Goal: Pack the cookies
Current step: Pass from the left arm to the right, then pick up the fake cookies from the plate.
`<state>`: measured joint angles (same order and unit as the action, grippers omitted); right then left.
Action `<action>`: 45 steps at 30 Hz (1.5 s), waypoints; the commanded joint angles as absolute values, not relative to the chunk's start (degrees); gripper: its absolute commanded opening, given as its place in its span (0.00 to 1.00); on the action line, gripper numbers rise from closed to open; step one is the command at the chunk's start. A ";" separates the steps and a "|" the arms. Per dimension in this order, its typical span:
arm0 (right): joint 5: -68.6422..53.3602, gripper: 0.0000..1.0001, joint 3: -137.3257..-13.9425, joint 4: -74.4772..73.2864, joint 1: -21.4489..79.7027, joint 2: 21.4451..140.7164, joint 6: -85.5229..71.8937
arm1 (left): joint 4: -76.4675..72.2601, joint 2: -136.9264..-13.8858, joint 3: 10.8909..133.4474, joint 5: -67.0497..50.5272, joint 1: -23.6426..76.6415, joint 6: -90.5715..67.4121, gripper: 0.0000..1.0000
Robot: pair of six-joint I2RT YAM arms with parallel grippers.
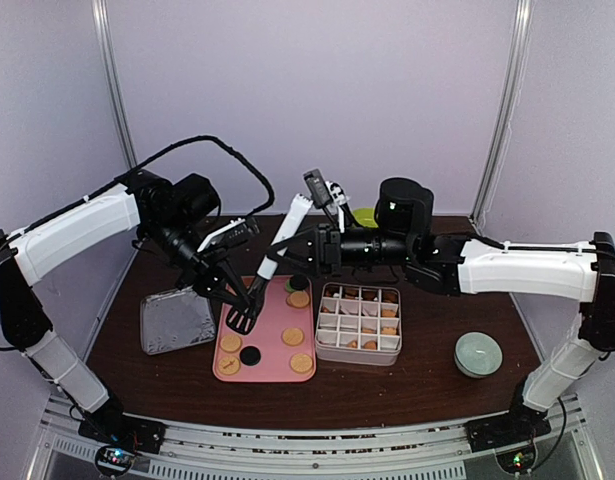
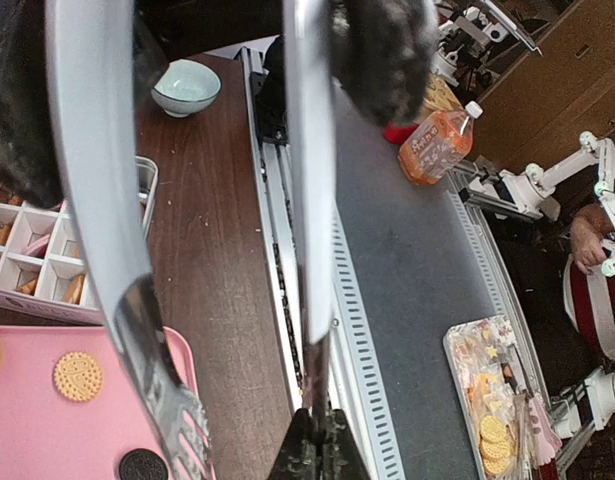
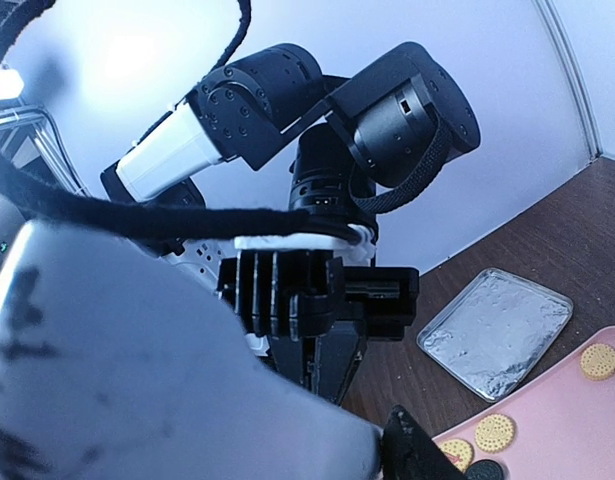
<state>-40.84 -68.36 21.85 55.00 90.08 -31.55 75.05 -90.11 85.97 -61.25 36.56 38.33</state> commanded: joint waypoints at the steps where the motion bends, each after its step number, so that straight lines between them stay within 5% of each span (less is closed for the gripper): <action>1: -39.21 0.42 -69.93 24.46 55.66 91.92 -31.55 | 74.18 -89.75 85.71 -61.75 36.35 36.42 0.00; 13: -36.68 0.33 -68.64 22.69 55.66 91.69 -30.93 | 73.78 -91.09 86.10 -57.85 33.85 39.57 0.06; 22: -28.96 0.30 -67.41 16.49 55.87 91.25 -26.45 | 67.36 -87.27 88.71 -43.24 31.30 34.11 0.37; 29: -18.47 0.30 -67.94 9.49 57.02 91.91 -20.58 | 61.19 -79.92 89.17 -15.94 30.24 29.15 0.51; 31: -15.58 0.31 -68.20 8.02 57.45 92.50 -19.23 | 58.33 -75.98 87.11 -10.21 29.18 28.26 0.63; 32: -13.77 0.31 -68.49 7.29 57.66 92.89 -18.51 | 55.93 -74.23 85.66 -6.81 28.75 27.12 0.85; 33: -11.88 0.31 -68.61 6.54 58.11 93.19 -17.90 | 54.58 -72.53 83.92 -4.69 28.23 26.79 0.96; 45: 8.97 0.30 -71.18 5.97 63.85 97.96 -12.83 | 55.12 -67.25 75.59 -8.26 25.11 25.26 0.98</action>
<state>-1.83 -68.10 4.60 61.78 96.86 -15.40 56.60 -66.32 76.27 -7.73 25.50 26.96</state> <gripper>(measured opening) 0.304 0.978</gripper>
